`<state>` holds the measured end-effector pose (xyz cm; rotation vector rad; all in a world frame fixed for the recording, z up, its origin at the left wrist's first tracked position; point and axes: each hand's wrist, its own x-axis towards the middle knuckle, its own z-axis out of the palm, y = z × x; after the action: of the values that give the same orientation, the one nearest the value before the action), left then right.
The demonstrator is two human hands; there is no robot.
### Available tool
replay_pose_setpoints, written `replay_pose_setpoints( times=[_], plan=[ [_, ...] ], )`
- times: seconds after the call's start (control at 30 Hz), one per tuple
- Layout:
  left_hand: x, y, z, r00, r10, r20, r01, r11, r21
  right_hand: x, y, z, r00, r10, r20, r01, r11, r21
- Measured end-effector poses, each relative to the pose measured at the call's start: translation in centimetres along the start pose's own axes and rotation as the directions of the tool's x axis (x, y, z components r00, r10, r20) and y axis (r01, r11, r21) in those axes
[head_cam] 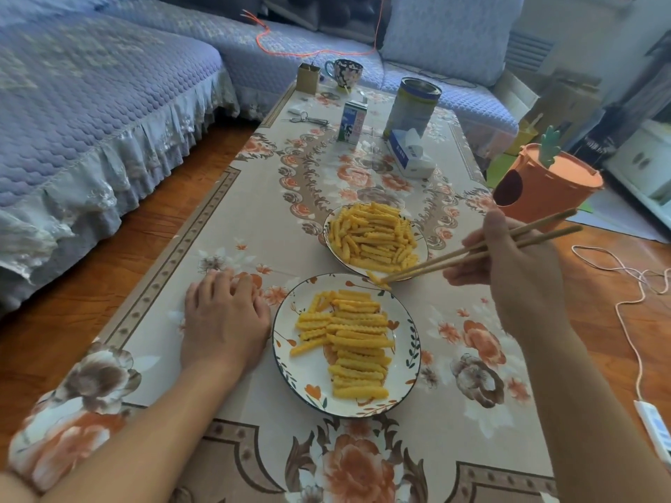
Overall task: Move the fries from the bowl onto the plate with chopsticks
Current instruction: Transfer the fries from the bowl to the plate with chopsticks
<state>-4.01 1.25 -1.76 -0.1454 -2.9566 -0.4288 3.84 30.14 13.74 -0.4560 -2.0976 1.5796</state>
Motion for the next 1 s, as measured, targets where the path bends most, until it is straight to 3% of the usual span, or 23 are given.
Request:
replay_pose_setpoints(
  times=[0.2, 0.37, 0.6, 0.83, 1.0],
  plan=[
    [-0.1, -0.1, 0.0, 1.0, -0.002, 0.006, 0.002, 1.0, 0.006, -3.7, 0.6, -2.1, 0.981, 0.136, -0.136, -0.144, 0.988, -0.049],
    [-0.1, 0.0, 0.0, 1.0, 0.001, 0.011, -0.001, 1.0, 0.008, -4.9, 1.5, -2.1, 0.976, 0.189, -0.108, -0.197, 0.978, -0.063],
    [-0.1, 0.0, 0.1, 1.0, 0.003, 0.002, -0.003, 1.0, 0.003, -2.4, 1.2, -3.7, 0.971, 0.099, -0.22, -0.094, 0.995, 0.033],
    [-0.1, 0.0, 0.2, 1.0, 0.003, -0.001, -0.003, 1.0, 0.013, 1.7, 3.7, 0.0, 0.996, -0.022, -0.082, 0.022, 1.0, -0.001],
    [-0.2, 0.1, 0.0, 1.0, 0.005, -0.011, -0.005, 1.0, 0.005, 3.6, 4.5, 2.0, 1.0, -0.01, -0.002, 0.009, 0.998, -0.063]
  ],
)
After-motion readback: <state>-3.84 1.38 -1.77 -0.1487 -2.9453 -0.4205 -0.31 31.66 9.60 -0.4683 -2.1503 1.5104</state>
